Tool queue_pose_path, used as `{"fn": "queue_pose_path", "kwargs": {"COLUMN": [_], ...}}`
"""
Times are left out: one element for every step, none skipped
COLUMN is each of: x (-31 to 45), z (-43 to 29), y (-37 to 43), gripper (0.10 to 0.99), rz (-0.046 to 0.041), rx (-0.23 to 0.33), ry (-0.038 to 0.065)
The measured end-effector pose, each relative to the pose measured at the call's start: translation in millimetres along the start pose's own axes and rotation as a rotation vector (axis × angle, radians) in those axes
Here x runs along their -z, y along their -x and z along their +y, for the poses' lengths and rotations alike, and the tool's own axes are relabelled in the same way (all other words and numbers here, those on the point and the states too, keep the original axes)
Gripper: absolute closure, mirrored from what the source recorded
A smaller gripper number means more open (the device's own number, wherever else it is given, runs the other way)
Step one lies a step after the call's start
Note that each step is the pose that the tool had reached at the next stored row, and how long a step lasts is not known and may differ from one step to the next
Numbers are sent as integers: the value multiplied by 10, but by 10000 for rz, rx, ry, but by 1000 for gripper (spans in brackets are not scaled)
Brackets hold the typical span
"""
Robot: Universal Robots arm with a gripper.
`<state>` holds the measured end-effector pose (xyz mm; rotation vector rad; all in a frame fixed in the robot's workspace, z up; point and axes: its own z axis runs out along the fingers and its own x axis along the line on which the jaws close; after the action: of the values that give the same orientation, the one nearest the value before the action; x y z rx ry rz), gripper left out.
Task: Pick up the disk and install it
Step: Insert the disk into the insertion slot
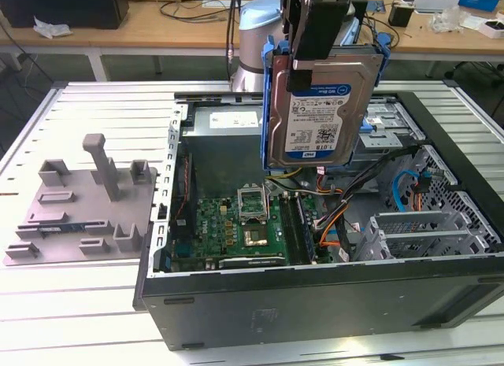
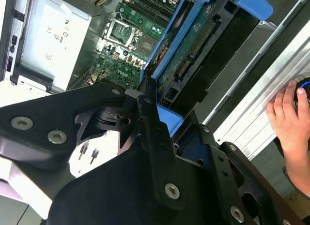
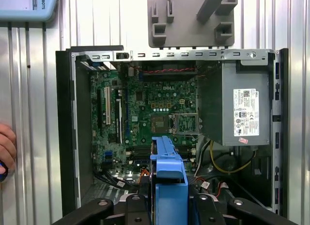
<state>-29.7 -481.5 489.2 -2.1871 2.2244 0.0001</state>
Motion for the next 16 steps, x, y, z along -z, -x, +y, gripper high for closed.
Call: {"fn": "queue_pose_path", "kwargs": {"x": [0, 0, 0, 0, 0, 0, 0, 0, 0, 0, 0, 0, -1, -2, -3, -4], "z": [0, 0, -1, -1, -1, -2, -2, -2, -2, -4, -5, -7, -8, -9, -12, -14], "y": [0, 0, 0, 0, 0, 0, 0, 0, -1, -11, -22, -41, -60, -77, -100, -119], "gripper": [722, 722, 722, 722, 722, 722, 722, 722, 722, 722, 722, 722, 722, 722, 722, 722], "rz": [0, 0, 0, 0, 0, 0, 0, 0, 0, 0, 0, 1, 0, 0, 0, 0], "rx": [0, 0, 0, 1, 0, 0, 0, 0, 0, 1, -2, -11, -19, -28, -39, -47], "ry": [0, 0, 0, 0, 0, 0, 0, 0, 0, 1, 0, -1, 0, 0, -1, -1]}}
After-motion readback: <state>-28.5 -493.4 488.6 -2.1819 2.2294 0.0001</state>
